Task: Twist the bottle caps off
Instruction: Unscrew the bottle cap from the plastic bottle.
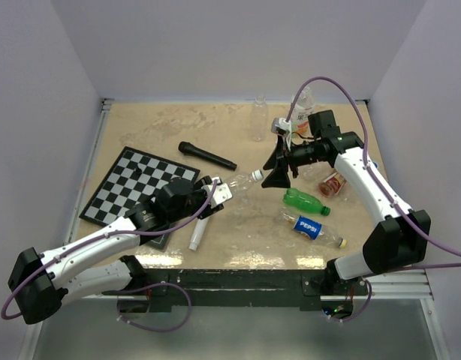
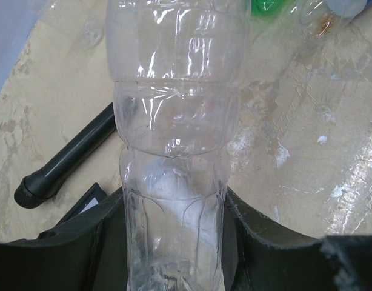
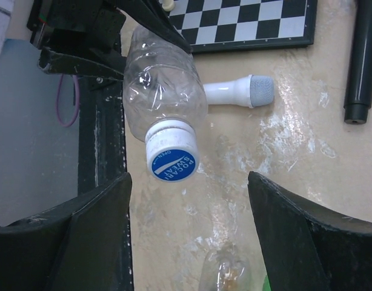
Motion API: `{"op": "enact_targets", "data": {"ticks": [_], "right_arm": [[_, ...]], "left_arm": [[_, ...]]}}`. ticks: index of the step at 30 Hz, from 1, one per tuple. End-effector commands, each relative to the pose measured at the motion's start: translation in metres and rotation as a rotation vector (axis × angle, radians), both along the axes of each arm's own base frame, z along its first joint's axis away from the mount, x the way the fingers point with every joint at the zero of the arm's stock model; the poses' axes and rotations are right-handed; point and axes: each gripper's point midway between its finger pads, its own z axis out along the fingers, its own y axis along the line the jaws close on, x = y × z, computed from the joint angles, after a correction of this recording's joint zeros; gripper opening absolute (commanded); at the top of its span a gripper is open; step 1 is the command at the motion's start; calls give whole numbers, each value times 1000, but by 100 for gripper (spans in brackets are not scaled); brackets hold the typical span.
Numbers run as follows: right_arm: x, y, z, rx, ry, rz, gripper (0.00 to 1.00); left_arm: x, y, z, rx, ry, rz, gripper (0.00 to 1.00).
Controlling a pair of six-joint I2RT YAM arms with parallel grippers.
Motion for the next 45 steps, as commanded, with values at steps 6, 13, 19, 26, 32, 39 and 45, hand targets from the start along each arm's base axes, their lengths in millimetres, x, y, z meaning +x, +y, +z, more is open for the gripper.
{"op": "enact_targets", "data": {"ticks": [6, 13, 19, 26, 32, 39, 45], "right_arm": [[-6, 14, 23, 68, 21, 49, 78], [-6, 17, 28, 87, 33, 66, 73], [-9, 17, 25, 77, 31, 71, 42], [-20, 8, 12, 15, -126, 232, 0], [-13, -6, -23, -160, -515, 465, 0], [16, -3, 2, -228, -1201, 646, 0], [4, 11, 18, -87, -1013, 501, 38]], "left_arm": [[3, -9, 11, -45, -22, -20, 8], [3, -10, 10, -43, -17, -22, 8], [3, -10, 8, -40, -14, -22, 8], [-3, -11, 13, -52, -19, -55, 6], [-12, -15, 17, -77, -38, -120, 4], [-10, -13, 12, -59, -36, -109, 4], [-10, -13, 12, -61, -38, -108, 4]]}}
